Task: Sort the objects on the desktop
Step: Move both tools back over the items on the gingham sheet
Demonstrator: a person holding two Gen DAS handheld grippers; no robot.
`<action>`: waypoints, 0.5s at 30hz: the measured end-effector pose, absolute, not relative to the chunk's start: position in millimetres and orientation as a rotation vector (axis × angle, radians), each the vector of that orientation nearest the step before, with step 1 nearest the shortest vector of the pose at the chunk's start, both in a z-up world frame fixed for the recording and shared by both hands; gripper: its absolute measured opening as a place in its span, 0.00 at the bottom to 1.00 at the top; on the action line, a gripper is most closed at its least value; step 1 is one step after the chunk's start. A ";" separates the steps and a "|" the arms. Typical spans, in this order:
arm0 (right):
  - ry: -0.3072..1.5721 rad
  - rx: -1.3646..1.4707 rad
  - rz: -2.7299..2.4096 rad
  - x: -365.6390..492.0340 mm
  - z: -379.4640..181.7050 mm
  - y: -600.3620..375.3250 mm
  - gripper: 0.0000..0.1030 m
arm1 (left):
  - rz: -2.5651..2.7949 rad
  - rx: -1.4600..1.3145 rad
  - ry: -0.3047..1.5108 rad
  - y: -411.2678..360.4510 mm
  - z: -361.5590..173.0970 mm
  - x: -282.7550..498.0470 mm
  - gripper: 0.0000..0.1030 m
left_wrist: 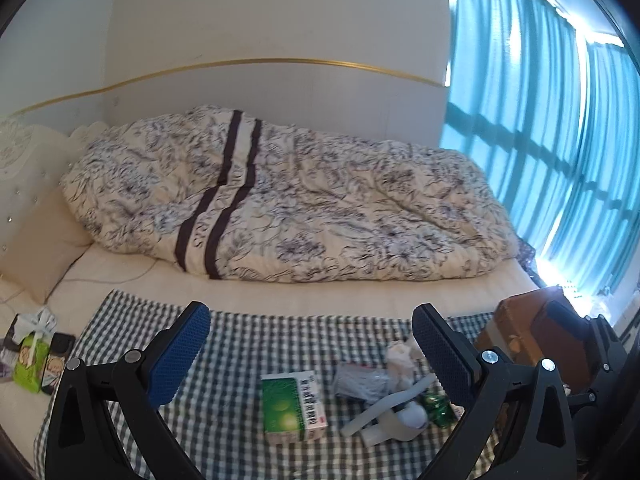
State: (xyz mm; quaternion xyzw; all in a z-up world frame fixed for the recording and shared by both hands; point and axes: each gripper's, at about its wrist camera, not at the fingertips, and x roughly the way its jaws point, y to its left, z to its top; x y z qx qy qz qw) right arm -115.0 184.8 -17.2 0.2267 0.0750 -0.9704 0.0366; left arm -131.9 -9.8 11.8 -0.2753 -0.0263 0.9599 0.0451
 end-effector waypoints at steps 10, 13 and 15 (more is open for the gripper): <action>0.224 0.839 -2.937 -126.1 -43.2 200.9 1.00 | 2.937 -0.991 -0.123 -20.3 -31.6 -149.6 1.00; 0.234 0.915 -2.902 -130.9 -52.4 202.4 1.00 | 2.925 -1.044 -0.121 -18.1 -44.2 -154.4 1.00; 0.218 0.978 -2.867 -135.2 -60.5 204.5 1.00 | 2.913 -1.083 -0.125 -16.5 -53.5 -157.9 1.00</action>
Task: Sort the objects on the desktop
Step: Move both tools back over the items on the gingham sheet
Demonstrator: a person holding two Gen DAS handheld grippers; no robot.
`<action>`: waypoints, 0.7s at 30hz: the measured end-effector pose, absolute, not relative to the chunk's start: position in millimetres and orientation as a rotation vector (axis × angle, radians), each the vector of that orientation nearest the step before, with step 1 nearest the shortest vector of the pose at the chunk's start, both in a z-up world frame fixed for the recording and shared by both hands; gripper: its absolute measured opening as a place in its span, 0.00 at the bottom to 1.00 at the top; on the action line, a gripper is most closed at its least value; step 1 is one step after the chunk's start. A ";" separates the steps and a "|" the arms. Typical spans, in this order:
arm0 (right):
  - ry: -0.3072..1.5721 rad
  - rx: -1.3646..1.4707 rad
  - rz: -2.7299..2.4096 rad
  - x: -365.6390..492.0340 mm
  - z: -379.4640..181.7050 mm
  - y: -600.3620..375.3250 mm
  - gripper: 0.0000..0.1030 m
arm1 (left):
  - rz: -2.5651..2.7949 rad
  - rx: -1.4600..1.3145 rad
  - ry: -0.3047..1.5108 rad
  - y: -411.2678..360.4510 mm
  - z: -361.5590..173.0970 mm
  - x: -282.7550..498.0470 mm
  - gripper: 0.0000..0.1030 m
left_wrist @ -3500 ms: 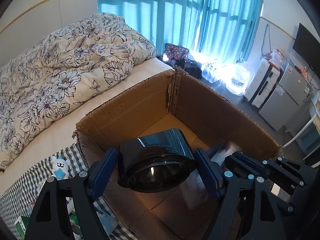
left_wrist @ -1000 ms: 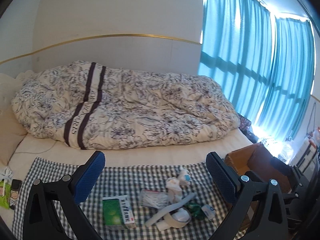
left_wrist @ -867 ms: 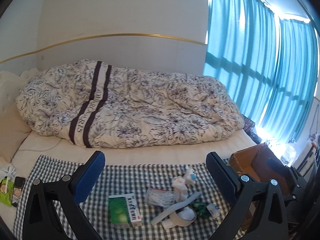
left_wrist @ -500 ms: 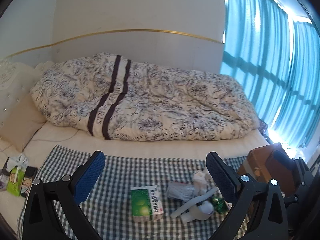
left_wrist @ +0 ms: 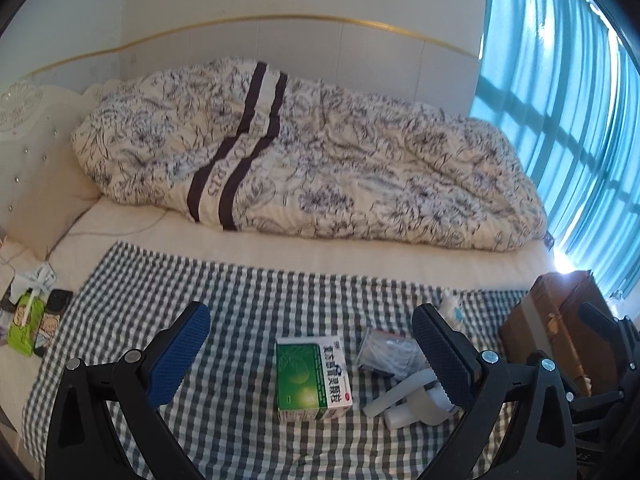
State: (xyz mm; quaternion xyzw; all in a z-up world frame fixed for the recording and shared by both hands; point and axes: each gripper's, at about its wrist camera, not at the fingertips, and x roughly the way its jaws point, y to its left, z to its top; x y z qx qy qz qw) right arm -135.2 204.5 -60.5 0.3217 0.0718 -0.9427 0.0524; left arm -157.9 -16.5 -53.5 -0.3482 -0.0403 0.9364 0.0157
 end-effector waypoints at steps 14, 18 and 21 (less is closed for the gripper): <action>0.278 1.389 -2.732 -164.3 -126.4 222.6 1.00 | 2.839 -1.265 -0.068 -8.4 -107.3 -179.8 1.00; 0.212 1.508 -2.749 -170.2 -136.3 239.1 1.00 | 2.822 -1.310 -0.051 -4.0 -121.8 -185.9 1.00; 0.107 1.581 -2.718 -174.9 -147.4 251.6 1.00 | 2.811 -1.343 -0.043 -1.2 -131.8 -189.8 1.00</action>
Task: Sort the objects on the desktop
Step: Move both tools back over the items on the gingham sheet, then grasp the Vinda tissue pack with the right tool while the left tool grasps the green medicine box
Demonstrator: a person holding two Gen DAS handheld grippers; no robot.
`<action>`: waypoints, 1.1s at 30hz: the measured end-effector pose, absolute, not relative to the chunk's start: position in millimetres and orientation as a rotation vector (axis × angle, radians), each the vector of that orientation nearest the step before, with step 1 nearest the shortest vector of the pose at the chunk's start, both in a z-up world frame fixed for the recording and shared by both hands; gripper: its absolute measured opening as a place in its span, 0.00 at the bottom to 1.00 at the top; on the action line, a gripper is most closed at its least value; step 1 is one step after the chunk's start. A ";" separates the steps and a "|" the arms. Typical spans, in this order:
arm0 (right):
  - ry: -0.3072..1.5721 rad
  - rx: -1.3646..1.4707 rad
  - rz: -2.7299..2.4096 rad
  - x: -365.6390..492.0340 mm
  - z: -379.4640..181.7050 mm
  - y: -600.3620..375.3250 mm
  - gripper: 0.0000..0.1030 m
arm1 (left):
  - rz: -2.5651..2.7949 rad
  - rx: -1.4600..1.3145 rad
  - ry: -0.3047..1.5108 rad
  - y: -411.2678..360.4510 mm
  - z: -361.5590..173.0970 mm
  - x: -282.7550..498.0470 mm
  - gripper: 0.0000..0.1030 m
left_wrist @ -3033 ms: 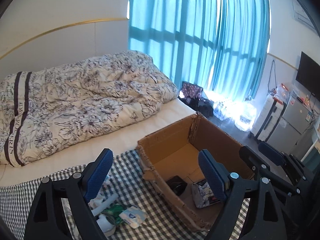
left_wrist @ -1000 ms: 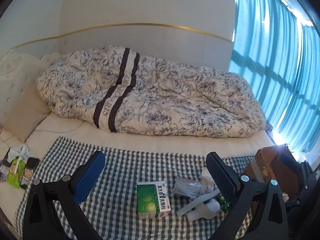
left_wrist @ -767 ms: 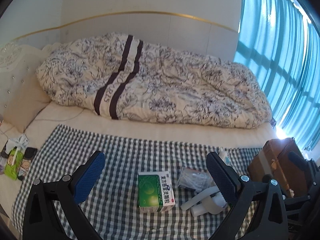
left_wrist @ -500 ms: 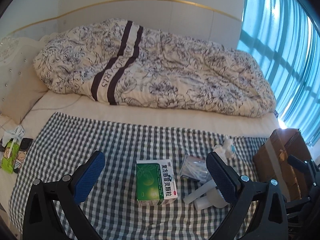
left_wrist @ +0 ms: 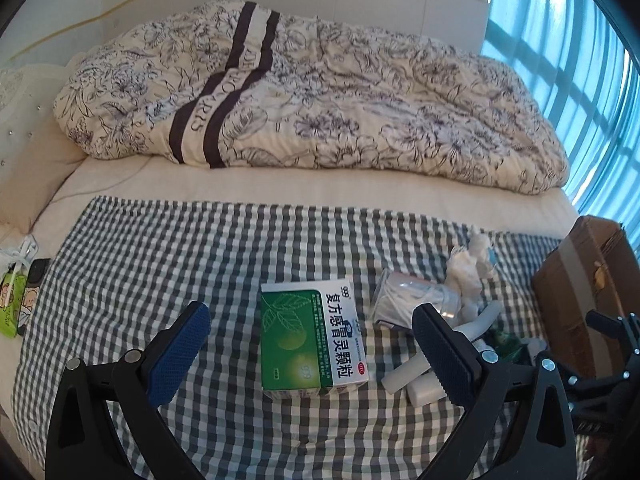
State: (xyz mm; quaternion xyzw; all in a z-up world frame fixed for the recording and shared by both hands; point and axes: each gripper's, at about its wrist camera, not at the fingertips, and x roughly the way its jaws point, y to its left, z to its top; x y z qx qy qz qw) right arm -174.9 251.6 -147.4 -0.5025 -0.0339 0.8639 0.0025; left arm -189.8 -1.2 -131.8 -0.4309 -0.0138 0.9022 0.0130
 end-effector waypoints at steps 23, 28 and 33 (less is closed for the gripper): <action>-0.025 -1.860 2.533 -189.6 -191.4 261.1 0.29 | 2.717 -1.527 -0.011 12.1 -205.5 -202.0 1.00; -0.057 -1.870 2.526 -191.3 -196.6 260.6 0.29 | 2.696 -1.565 -0.018 11.7 -219.5 -206.0 1.00; -0.103 -1.906 2.487 -194.0 -207.7 260.6 0.33 | 2.672 -1.617 -0.003 9.4 -232.7 -209.2 0.79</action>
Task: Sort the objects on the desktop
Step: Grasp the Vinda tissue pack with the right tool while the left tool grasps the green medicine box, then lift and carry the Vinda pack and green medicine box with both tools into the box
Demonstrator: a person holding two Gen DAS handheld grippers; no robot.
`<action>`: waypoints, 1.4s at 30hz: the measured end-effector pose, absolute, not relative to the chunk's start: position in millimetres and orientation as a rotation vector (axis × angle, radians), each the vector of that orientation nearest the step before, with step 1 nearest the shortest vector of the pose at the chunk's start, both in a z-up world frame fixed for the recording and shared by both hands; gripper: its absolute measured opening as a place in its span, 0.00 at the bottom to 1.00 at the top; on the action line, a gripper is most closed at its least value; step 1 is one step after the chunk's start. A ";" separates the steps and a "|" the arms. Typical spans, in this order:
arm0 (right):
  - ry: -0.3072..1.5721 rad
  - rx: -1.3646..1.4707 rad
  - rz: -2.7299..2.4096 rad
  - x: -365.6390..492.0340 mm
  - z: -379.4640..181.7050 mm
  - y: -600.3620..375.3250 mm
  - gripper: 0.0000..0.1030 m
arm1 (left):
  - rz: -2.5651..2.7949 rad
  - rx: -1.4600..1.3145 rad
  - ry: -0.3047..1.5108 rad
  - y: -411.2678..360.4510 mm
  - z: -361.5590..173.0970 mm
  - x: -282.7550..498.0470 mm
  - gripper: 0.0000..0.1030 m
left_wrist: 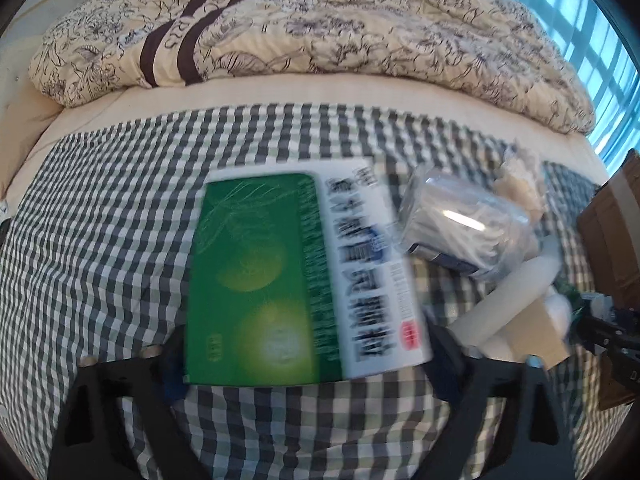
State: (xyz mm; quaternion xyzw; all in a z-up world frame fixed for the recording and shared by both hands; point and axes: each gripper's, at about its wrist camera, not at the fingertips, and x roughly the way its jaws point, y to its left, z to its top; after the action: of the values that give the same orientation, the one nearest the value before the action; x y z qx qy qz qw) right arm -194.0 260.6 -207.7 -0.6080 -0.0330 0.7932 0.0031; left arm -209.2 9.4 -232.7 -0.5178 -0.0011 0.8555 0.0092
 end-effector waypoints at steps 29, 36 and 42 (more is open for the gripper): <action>-0.015 -1.516 2.752 -164.3 -124.2 259.3 0.20 | 2.806 -1.297 -0.078 -1.6 -142.4 -177.5 0.77; -0.026 -1.402 2.830 -147.7 -98.3 253.2 0.20 | 2.855 -1.196 -0.066 -5.2 -115.0 -159.7 0.77; 0.003 -1.262 2.905 -133.9 -73.4 250.9 0.20 | 2.886 -1.120 -0.079 -11.1 -93.1 -147.5 0.77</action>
State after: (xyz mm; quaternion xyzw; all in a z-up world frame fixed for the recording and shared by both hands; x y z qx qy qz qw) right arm -133.9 250.9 -73.4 -0.3984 0.0010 0.9171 -0.0126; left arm -147.5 -11.1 -93.1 -0.3614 -0.0256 0.9318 0.0224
